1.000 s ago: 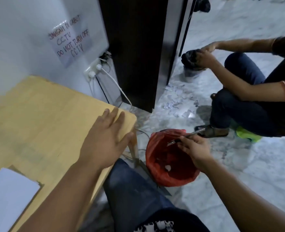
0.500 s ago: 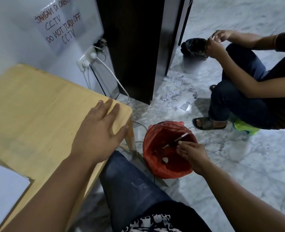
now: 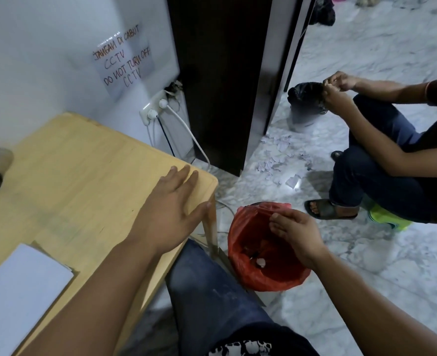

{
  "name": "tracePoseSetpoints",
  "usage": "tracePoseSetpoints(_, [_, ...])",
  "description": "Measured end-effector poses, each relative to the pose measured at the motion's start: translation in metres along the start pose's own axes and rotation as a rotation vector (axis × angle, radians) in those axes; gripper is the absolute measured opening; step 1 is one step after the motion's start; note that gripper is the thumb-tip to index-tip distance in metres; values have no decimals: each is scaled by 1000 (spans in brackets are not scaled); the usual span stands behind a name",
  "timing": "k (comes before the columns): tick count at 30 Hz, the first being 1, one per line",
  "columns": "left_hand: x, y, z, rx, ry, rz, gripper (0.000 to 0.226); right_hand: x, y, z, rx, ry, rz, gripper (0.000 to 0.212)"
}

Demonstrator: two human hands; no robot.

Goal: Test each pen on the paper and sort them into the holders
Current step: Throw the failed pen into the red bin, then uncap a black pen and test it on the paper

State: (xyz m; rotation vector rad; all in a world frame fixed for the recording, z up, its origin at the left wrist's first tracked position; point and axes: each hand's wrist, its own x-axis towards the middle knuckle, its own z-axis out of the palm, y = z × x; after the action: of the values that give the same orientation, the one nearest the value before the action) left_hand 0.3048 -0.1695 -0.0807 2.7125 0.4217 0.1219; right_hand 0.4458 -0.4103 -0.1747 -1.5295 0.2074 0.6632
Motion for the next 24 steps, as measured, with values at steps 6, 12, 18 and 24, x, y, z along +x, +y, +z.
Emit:
tracePoseSetpoints(6, [-37, -15, -29, -121, 113, -121, 65, -26, -72, 55, -122, -107, -248, 14])
tracePoseSetpoints(12, [-116, -63, -68, -103, 266, -354, 63, -61, -101, 141, -253, -370, -420, 12])
tracePoseSetpoints(18, [-211, -111, -101, -47, 420, -583, 51, -110, -84, 232, -461, -697, -527, 16])
tracePoseSetpoints(24, [-305, -156, -124, 23, 452, -840, 45, -185, -41, 308, -711, -997, -601, 10])
